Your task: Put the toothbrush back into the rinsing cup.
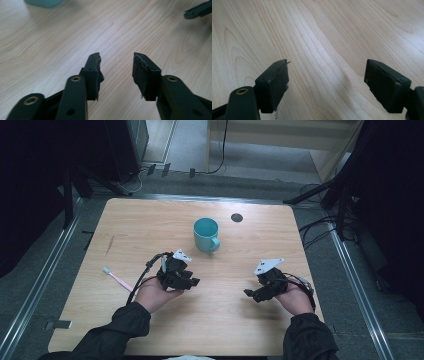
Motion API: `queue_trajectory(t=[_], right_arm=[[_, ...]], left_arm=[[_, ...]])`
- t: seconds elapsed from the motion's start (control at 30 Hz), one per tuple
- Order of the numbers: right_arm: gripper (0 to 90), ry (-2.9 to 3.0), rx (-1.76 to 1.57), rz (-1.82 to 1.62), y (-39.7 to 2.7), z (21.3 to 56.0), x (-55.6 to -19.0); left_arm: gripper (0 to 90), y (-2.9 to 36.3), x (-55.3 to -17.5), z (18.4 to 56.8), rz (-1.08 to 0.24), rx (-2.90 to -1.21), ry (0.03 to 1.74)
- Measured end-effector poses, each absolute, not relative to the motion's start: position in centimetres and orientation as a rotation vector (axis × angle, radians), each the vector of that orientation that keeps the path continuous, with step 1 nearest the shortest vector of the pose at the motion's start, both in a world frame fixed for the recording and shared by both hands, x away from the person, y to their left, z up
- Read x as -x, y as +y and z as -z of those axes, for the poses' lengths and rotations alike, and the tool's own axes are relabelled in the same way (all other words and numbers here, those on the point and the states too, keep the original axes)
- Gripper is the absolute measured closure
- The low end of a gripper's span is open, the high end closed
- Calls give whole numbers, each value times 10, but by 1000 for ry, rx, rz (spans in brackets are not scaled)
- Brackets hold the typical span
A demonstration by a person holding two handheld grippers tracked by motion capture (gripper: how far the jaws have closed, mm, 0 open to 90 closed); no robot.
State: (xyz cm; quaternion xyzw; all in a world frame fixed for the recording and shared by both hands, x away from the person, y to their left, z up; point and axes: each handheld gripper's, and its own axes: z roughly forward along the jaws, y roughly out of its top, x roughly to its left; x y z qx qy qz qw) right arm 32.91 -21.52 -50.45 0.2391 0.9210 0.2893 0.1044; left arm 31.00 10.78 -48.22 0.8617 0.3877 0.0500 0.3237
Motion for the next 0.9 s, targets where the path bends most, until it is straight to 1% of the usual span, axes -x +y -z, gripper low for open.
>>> queue_trajectory(t=[0.13,0.3,0.5,0.7,0.9], right_arm=[[195,2715,-716,-856,-214,504,-329],[195,2724,-715,-851,-214,504,-329],[194,2722,-726,-851,-213,502,-330],[218,2738,-766,-855,-215,500,-332],[224,2731,-776,-864,-215,499,-333]], left_arm=[[630,113,-312,480,-105,-2246,1039],[676,119,-315,480,-89,-2278,1053],[682,124,-315,477,-90,-2287,1034],[680,128,-318,476,-89,-2275,1064],[665,135,-321,476,-48,-2250,1093]])
